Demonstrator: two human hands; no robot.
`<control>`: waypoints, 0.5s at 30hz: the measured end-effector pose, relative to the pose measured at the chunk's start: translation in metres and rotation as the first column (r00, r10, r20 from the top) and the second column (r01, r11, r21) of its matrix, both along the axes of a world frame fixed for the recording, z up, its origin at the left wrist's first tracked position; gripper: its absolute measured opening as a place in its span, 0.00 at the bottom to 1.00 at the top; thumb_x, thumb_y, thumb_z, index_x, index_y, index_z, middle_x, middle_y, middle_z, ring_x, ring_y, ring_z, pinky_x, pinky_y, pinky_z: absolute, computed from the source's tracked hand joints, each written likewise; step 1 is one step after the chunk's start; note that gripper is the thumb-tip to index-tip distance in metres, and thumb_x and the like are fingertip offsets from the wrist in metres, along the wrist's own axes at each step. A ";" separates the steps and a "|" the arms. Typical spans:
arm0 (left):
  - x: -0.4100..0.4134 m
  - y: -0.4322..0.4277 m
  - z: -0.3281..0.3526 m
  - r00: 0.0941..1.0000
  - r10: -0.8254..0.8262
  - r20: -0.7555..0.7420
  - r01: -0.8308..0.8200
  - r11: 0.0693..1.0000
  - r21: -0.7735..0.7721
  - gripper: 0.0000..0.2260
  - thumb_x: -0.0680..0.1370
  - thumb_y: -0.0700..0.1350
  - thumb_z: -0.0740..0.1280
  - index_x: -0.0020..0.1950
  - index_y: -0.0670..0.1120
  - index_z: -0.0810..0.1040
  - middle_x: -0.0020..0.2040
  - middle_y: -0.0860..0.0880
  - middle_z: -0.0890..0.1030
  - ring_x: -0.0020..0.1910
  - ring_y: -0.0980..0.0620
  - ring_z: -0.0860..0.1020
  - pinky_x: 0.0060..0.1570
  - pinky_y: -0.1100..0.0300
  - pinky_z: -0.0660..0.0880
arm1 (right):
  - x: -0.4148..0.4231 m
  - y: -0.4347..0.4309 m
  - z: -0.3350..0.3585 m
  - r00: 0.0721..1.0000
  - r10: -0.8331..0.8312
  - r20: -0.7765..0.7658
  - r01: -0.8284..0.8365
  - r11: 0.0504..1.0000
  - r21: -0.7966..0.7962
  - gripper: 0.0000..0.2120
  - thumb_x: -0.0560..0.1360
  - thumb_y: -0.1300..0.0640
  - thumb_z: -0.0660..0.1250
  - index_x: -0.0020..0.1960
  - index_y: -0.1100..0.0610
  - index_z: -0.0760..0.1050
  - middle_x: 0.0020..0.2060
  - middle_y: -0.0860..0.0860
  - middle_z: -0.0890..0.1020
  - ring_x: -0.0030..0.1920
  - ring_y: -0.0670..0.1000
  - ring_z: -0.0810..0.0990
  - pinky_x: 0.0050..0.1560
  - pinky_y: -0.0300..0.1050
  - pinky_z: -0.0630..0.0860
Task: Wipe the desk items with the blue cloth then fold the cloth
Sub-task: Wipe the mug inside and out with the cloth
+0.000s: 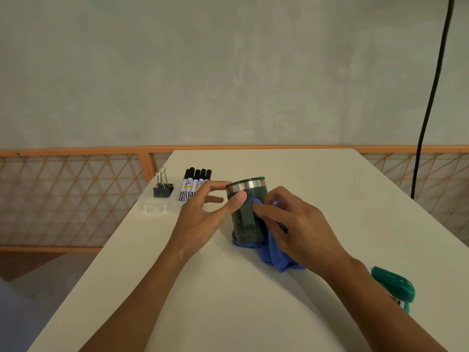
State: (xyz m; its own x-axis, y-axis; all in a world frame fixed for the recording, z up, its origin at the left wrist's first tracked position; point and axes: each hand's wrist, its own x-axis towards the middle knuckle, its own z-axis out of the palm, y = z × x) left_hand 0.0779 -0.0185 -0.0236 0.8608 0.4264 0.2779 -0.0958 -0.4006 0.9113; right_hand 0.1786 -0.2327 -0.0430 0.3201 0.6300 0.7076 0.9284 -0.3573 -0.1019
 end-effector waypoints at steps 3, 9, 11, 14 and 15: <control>0.001 -0.004 0.000 1.000 -0.004 0.019 0.003 1.000 0.031 0.22 0.74 0.67 0.75 0.65 0.64 0.80 0.65 0.68 0.79 0.62 0.65 0.80 0.49 0.69 0.75 | 0.000 0.003 0.001 0.999 -0.022 -0.031 0.025 0.997 0.068 0.10 0.87 0.53 0.64 0.62 0.48 0.83 0.56 0.49 0.77 0.45 0.49 0.77 0.36 0.49 0.78; 0.004 -0.006 0.001 0.999 -0.025 0.024 0.024 0.999 0.041 0.22 0.74 0.67 0.75 0.66 0.64 0.80 0.67 0.65 0.79 0.63 0.63 0.80 0.50 0.67 0.76 | 0.002 -0.001 0.009 0.989 0.036 -0.142 -0.035 0.999 0.007 0.12 0.86 0.50 0.62 0.62 0.47 0.83 0.58 0.47 0.76 0.44 0.48 0.78 0.38 0.44 0.78; 0.004 -0.007 0.001 0.999 -0.024 0.023 0.023 0.999 0.038 0.22 0.74 0.68 0.74 0.66 0.64 0.80 0.67 0.66 0.79 0.63 0.63 0.80 0.52 0.64 0.76 | 0.001 -0.006 0.014 0.981 0.058 -0.187 -0.067 0.997 -0.042 0.12 0.85 0.48 0.62 0.61 0.46 0.84 0.57 0.44 0.75 0.43 0.45 0.75 0.39 0.36 0.73; 0.005 -0.008 0.002 1.000 -0.002 0.020 0.001 0.999 0.032 0.23 0.73 0.69 0.74 0.65 0.65 0.80 0.66 0.68 0.79 0.62 0.64 0.80 0.53 0.65 0.73 | 0.002 -0.012 0.015 0.960 0.065 -0.273 -0.106 0.985 -0.139 0.09 0.84 0.51 0.65 0.57 0.44 0.84 0.55 0.41 0.73 0.45 0.46 0.75 0.42 0.42 0.74; 0.005 -0.008 0.001 1.000 0.005 0.019 -0.006 1.000 0.030 0.23 0.73 0.69 0.74 0.65 0.64 0.80 0.66 0.68 0.79 0.62 0.64 0.80 0.53 0.64 0.73 | 0.003 -0.013 0.016 0.948 0.069 -0.310 -0.121 0.981 -0.152 0.08 0.84 0.53 0.66 0.56 0.43 0.83 0.55 0.41 0.73 0.46 0.47 0.76 0.44 0.45 0.76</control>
